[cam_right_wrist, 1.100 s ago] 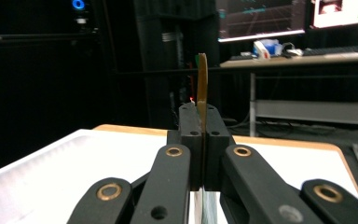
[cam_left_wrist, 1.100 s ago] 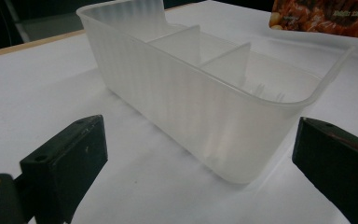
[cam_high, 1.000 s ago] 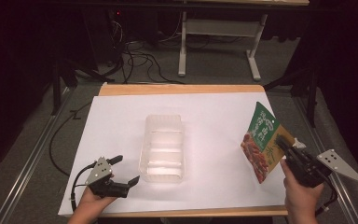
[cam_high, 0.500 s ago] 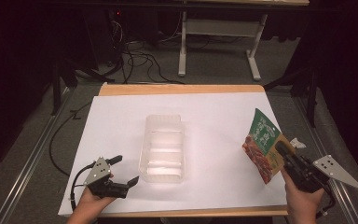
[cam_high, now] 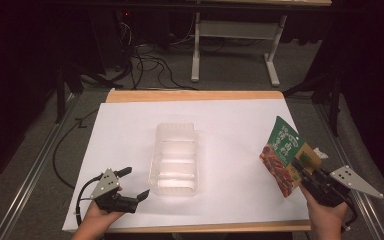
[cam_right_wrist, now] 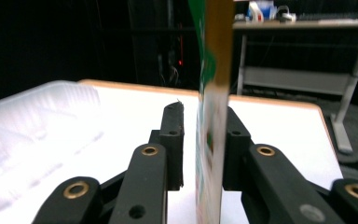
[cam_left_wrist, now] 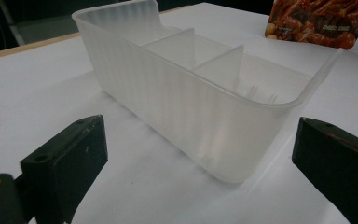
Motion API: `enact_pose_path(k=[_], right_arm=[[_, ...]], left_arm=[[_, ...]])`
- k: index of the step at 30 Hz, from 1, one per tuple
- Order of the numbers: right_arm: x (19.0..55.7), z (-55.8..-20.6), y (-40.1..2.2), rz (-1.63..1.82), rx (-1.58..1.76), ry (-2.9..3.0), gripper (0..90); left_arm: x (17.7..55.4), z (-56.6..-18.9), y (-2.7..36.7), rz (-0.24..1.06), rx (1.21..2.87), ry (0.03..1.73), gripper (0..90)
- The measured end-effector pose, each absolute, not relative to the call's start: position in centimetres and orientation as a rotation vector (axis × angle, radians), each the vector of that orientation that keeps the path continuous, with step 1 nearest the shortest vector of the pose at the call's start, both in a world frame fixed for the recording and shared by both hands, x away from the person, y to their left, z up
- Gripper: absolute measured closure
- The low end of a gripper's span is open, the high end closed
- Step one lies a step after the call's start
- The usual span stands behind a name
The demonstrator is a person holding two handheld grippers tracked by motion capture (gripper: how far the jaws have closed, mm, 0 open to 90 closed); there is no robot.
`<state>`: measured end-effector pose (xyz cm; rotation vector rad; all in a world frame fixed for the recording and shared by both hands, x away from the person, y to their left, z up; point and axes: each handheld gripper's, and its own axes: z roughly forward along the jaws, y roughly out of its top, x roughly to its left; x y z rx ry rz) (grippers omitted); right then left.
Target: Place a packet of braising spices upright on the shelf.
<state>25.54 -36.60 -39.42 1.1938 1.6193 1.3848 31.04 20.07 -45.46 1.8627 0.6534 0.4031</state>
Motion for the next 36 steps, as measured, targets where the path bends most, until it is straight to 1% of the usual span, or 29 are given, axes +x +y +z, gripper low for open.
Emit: enact_pose_path(k=[5,11,14,17,19,36], right_arm=[[26.2,-40.6,-36.7,1.315,1.243,1.660,75.8],[26.5,-41.0,-37.3,1.313,1.279,1.668,76.7],[26.6,-41.2,-37.4,1.315,1.287,1.671,80.2],[26.6,-41.2,-37.4,1.313,1.292,1.681,86.8],[26.7,-41.2,-37.3,1.307,1.291,1.682,89.3],[26.7,-40.5,-37.4,1.331,1.266,1.677,90.0]], left_arm=[[31.0,-45.5,20.0,0.400,1.869,0.650,3.9],[31.0,-45.4,20.0,0.401,1.871,0.645,3.9],[31.0,-45.5,20.0,0.398,1.872,0.643,3.9],[31.0,-45.5,19.9,0.395,1.871,0.643,3.9],[31.0,-45.5,20.0,0.393,1.869,0.644,3.9],[31.0,-45.5,20.0,0.398,1.867,0.645,4.1]])
